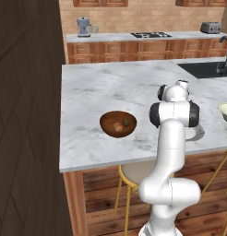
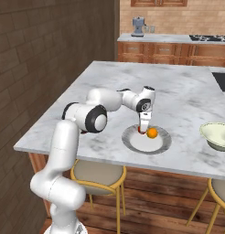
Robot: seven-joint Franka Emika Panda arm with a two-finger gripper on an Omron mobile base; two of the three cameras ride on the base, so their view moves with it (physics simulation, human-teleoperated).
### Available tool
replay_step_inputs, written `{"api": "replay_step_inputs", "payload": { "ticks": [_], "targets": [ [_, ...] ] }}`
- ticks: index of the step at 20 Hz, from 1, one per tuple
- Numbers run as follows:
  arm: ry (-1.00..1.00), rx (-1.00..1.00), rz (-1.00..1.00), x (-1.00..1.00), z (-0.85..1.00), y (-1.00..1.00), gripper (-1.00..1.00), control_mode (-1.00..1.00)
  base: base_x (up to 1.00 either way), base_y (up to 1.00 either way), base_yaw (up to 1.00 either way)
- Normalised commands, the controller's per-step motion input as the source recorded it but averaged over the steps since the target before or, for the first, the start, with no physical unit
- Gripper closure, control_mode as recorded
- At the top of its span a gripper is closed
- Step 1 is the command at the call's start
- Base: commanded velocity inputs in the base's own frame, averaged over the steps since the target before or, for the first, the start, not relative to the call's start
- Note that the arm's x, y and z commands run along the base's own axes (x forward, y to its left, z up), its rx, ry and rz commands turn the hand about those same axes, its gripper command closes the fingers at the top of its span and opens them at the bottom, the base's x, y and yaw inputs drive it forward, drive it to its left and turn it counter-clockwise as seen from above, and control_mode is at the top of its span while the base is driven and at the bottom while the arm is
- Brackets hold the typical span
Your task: Take the fruits from the plate on the dining counter and place two fruits in each bowl.
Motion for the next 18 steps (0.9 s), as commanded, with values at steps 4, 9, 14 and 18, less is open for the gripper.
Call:
{"api": "replay_step_inputs", "payload": {
  "ticks": [4, 9, 14, 18],
  "targets": [
    [-0.07, 0.0, 0.0, -0.08, -0.01, -0.19, -1.0, -1.0, 0.0, 0.0, 0.0],
    [-0.11, 0.0, 0.0, 0.0, -0.28, -0.03, -1.0, -1.0, 0.0, 0.0, 0.0],
    [-0.11, -0.01, 0.0, 0.0, -0.34, 0.0, 1.0, -1.0, 0.0, 0.0, 0.0],
    [-0.02, -0.01, 0.0, 0.0, -0.11, 0.0, 1.0, -1.0, 0.0, 0.0, 0.0]
  ]
}}
